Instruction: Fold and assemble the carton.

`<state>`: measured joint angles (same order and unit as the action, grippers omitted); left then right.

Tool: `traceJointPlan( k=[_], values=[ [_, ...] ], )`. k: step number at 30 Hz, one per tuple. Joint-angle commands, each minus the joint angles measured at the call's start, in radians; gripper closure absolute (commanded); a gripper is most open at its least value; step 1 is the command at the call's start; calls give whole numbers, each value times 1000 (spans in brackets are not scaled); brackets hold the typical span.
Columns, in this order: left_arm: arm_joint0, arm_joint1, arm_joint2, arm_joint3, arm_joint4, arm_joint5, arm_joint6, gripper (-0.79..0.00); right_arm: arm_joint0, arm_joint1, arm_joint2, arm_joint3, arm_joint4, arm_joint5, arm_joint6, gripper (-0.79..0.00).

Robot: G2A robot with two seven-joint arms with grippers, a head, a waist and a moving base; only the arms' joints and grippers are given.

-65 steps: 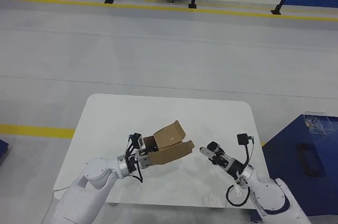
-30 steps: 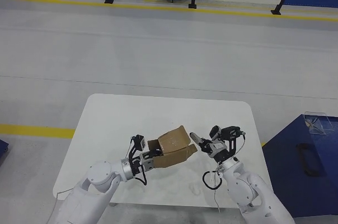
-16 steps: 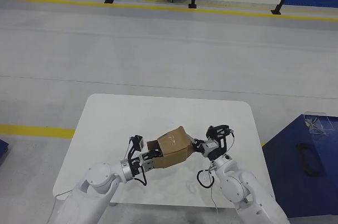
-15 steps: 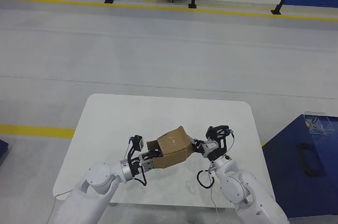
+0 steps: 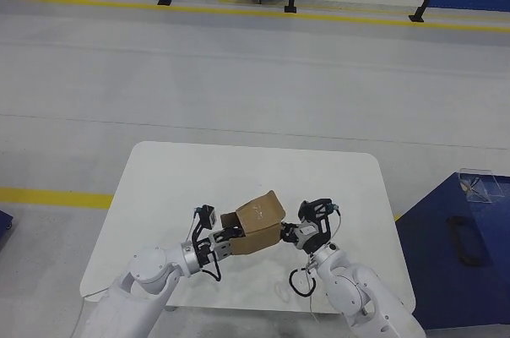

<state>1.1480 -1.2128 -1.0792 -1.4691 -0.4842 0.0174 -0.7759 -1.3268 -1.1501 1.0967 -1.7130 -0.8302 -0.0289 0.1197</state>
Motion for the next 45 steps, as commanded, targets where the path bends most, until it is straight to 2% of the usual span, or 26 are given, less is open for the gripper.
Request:
traceJointPlan(
  k=[1,10,19,24,31,38,45],
  values=[
    [-1,-1,1,2,0,0,2,0,6,-4,-10,5,3,-2,2,-785],
    [6,0,-4,2,1,-1,0,0,-3,-10,9,4,42,-34,-4,-785],
    [11,1,-18,5,-46,-10,-45,0,-58,2,155,14,179,-71,7,-785],
    [8,1,-27,16,-100,-8,-106,0,-60,0,165,72,261,-71,91,-785],
    [6,1,-22,15,-91,-7,-104,0,-35,-9,115,127,402,-179,245,-785],
    [8,1,-16,9,-82,2,-94,0,-56,0,169,90,587,-264,372,-785],
    [6,-1,-7,8,-76,3,-84,0,-75,8,210,46,628,-288,397,-785]
  ],
)
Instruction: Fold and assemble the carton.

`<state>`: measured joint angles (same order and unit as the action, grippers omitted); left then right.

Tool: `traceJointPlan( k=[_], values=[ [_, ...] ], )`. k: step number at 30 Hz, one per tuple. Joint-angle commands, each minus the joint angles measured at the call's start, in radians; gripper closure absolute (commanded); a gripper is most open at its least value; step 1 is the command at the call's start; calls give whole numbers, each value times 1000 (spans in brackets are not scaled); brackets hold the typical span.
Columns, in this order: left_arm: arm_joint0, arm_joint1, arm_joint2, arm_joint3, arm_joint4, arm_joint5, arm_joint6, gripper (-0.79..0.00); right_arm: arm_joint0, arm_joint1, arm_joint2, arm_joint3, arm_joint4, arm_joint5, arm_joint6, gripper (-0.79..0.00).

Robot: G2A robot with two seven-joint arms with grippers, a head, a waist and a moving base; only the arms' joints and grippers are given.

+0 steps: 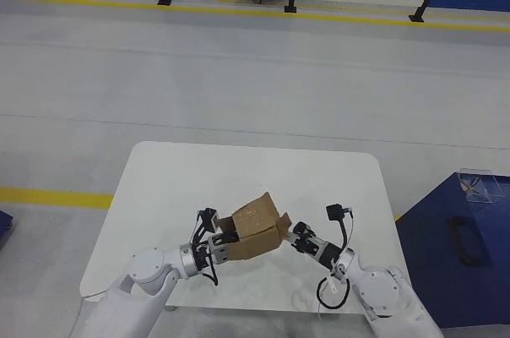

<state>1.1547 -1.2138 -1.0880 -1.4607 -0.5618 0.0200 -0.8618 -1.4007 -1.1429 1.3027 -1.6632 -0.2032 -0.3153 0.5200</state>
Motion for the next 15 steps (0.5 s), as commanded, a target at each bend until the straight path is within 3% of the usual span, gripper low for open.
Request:
traceJointPlan(
  k=[1,15],
  values=[
    [-1,-1,3,0,5,0,6,0,-3,1,7,-6,3,-3,-6,-785],
    [-4,-7,32,0,30,-3,30,0,-17,7,37,-76,-10,-2,-9,-785]
  ],
)
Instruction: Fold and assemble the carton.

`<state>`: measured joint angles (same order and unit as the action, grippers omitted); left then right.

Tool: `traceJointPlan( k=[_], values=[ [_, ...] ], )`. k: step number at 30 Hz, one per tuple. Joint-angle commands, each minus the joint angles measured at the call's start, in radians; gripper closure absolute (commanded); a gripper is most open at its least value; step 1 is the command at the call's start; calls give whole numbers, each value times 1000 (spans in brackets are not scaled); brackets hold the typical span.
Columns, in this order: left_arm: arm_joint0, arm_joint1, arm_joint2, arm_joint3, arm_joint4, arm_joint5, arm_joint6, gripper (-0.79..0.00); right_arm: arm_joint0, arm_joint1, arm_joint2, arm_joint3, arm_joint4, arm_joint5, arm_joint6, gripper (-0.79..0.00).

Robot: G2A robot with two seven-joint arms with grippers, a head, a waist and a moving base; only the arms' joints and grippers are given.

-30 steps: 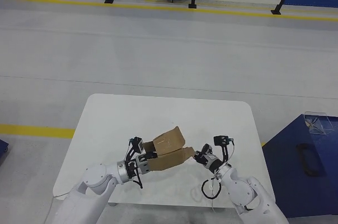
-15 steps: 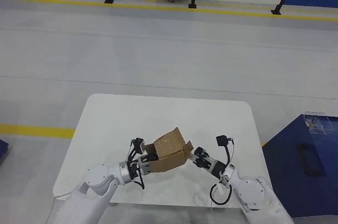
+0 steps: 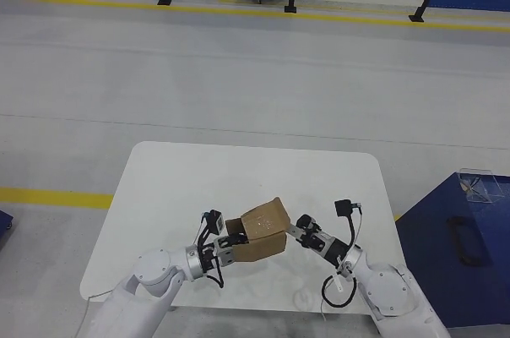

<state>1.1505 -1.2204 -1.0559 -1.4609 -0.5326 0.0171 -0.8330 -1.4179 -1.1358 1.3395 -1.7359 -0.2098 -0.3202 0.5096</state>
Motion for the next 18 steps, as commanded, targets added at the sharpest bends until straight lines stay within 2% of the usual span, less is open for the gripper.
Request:
traceJointPlan(
  k=[1,18],
  values=[
    [0,0,1,0,1,0,2,0,1,0,0,-6,-7,8,3,-785],
    [0,2,-15,-8,-4,2,-6,0,48,-6,-46,37,-4,36,9,-785]
  ],
)
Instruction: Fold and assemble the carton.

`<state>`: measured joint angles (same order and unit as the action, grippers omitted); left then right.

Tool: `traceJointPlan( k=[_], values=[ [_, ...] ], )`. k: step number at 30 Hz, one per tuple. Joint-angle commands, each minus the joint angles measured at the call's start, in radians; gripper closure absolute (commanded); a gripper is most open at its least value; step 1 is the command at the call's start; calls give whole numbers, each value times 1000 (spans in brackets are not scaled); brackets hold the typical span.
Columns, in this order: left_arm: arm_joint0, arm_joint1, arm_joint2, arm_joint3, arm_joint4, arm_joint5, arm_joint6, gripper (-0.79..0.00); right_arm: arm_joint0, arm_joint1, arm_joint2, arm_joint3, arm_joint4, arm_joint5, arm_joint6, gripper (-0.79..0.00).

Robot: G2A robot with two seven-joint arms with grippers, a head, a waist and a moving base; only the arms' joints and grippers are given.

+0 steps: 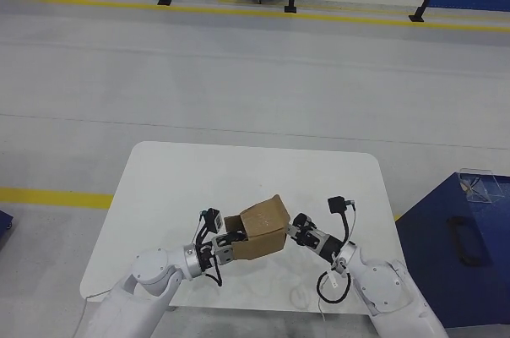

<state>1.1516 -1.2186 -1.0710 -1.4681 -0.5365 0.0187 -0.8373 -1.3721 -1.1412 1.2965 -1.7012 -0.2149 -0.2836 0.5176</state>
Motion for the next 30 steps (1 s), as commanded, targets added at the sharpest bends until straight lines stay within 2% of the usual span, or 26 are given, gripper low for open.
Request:
traceJointPlan(
  k=[1,7,15,24,30],
  values=[
    [-2,0,0,1,0,1,-2,0,5,-1,-6,4,1,-1,1,-785],
    [-13,-2,2,6,-2,6,-3,0,17,-3,-12,14,14,-10,-12,-785],
    [-23,-4,4,15,-6,5,-7,0,5,7,55,38,35,0,6,-785],
    [-37,-7,16,20,3,14,4,0,28,-3,-23,46,-1,13,8,-785],
    [-41,-9,20,24,-12,8,-18,0,37,-2,-6,57,40,-8,7,-785]
  ],
)
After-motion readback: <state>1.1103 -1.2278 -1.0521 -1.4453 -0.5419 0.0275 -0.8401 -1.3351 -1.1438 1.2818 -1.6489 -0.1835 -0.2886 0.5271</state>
